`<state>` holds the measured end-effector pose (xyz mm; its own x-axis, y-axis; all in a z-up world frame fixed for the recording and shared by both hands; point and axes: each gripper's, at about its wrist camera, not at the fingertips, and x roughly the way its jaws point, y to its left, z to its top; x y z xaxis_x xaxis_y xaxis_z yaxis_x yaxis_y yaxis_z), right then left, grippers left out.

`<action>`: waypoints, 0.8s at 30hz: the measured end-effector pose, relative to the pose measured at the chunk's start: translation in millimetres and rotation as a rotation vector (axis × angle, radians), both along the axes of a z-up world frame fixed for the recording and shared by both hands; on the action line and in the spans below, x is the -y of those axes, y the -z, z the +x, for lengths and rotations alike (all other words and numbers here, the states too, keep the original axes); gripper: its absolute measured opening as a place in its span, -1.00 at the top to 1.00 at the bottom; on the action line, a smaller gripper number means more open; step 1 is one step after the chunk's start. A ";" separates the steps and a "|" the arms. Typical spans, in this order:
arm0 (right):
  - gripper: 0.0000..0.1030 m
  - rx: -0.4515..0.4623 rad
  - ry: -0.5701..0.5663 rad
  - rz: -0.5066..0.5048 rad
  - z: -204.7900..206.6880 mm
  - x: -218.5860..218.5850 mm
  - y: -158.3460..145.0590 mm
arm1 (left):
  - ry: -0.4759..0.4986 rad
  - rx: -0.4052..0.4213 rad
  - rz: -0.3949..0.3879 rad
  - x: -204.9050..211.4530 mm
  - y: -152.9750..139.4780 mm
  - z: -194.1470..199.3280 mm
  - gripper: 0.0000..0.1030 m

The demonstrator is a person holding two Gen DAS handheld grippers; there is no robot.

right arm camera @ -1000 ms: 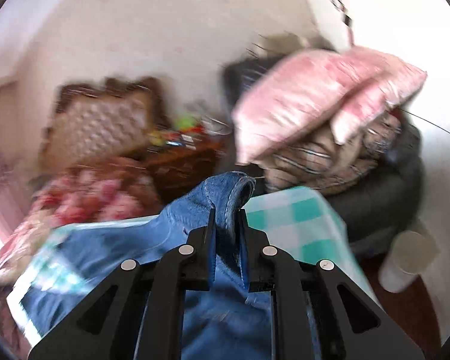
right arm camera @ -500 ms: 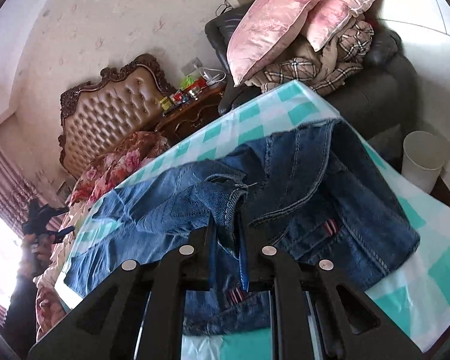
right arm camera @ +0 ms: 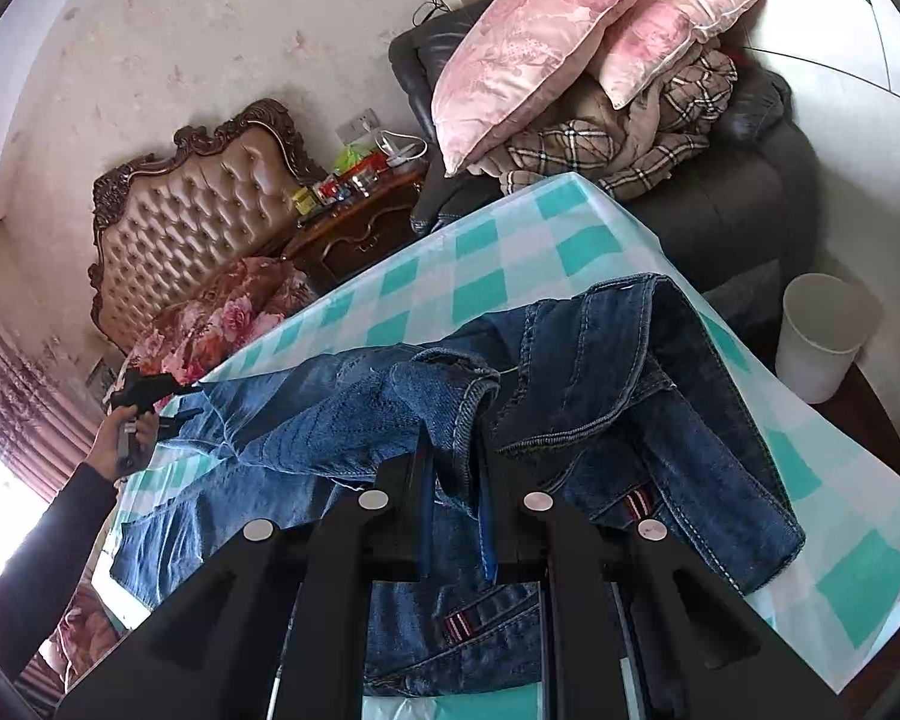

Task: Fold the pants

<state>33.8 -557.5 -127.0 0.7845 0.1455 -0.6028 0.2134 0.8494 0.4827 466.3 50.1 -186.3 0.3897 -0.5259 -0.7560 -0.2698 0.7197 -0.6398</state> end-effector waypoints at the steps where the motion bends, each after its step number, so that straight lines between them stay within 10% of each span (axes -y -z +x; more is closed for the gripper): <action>1: 0.74 -0.007 -0.003 -0.009 1.9 -0.9 -2.0 | 0.002 -0.009 0.003 0.8 2.5 4.8 0.37; 5: 0.74 -0.022 -0.006 -0.013 4.6 -1.6 -6.0 | 0.040 0.000 0.004 -1.0 1.4 12.3 0.95; 12: 0.74 -0.030 0.004 0.025 2.1 10.3 -8.9 | 0.049 0.108 -0.023 -27.1 -47.5 -42.1 0.98; 24: 0.68 -0.230 0.120 0.152 -0.6 53.1 14.6 | -0.097 0.219 -0.014 -68.0 -82.9 -303.4 0.98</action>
